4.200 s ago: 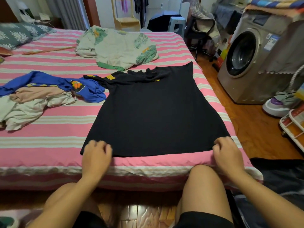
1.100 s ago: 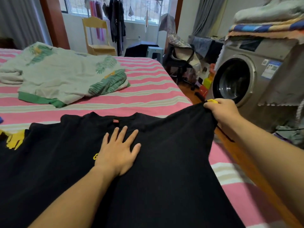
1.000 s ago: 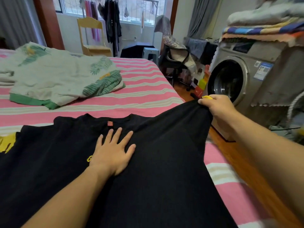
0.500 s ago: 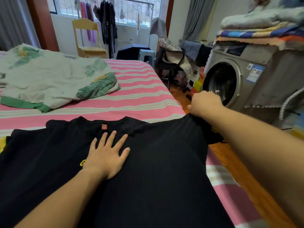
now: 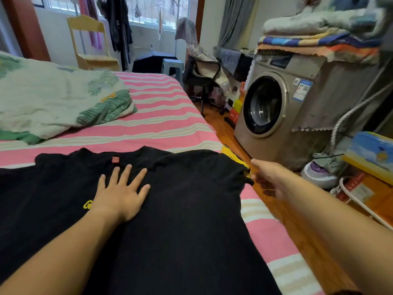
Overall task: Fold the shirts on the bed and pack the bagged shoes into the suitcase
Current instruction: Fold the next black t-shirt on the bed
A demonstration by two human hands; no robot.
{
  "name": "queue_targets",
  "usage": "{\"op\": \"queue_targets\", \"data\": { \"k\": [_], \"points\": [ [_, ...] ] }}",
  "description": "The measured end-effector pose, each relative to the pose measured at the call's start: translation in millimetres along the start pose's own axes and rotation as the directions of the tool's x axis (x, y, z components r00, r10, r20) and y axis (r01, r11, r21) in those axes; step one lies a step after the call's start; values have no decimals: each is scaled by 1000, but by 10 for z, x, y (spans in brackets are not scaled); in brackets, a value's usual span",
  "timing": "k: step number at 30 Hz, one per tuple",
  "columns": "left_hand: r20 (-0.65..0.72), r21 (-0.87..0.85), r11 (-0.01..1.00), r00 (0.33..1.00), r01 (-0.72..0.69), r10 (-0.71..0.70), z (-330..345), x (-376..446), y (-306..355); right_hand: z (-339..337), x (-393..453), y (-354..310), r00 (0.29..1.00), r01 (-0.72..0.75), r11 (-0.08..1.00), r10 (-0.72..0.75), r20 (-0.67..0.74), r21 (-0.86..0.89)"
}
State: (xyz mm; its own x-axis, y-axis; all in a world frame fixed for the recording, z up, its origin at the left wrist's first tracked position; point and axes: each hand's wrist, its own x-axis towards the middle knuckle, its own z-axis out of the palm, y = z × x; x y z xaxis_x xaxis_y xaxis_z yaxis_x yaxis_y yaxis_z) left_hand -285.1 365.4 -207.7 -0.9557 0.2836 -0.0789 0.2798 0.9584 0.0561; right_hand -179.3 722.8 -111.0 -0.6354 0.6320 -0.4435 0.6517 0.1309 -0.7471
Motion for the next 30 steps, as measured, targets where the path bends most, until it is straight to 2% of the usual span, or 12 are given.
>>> {"op": "queue_targets", "data": {
  "k": [3,8,11,15,18,20,21,23,24,25,27,30],
  "points": [
    [6,26,999,999,37,-38,-13,-47,71,44,-110,23,992,-46,999,43,116,18],
    [7,92,991,995,99,-100,-106,-159,224,94,-108,-99,1000,7,994,-6,18,-108],
    [0,80,991,995,104,-104,-129,-156,228,61,-104,-222,996,41,943,-66,-64,-330],
    [-13,69,992,994,107,-107,-83,-149,209,19,-133,-129,994,-88,930,104,28,-356],
    [-15,81,991,994,105,-104,-77,-154,230,36,-111,-107,999,-34,946,21,-43,-323],
    [-12,81,991,994,110,-110,-75,-151,215,38,-120,-173,984,87,973,-117,-133,-214],
    [-12,79,991,994,112,-111,-74,-148,208,10,-120,-220,938,227,964,-255,-237,-140],
    [-14,75,991,994,111,-110,-65,-148,195,-91,-169,-306,704,518,846,-505,-500,-126],
    [-14,69,991,994,110,-110,-57,-148,198,-158,-218,-333,593,579,794,-565,-573,-184],
    [-18,67,992,994,110,-109,-55,-148,202,-234,-210,-327,534,591,777,-579,-616,-217],
    [-20,66,992,994,112,-111,-58,-145,197,-380,-153,-226,556,533,826,-507,-659,-186],
    [-20,65,991,993,115,-114,-64,-140,201,-547,-106,65,716,369,916,-388,-580,-158]
  ]
}}
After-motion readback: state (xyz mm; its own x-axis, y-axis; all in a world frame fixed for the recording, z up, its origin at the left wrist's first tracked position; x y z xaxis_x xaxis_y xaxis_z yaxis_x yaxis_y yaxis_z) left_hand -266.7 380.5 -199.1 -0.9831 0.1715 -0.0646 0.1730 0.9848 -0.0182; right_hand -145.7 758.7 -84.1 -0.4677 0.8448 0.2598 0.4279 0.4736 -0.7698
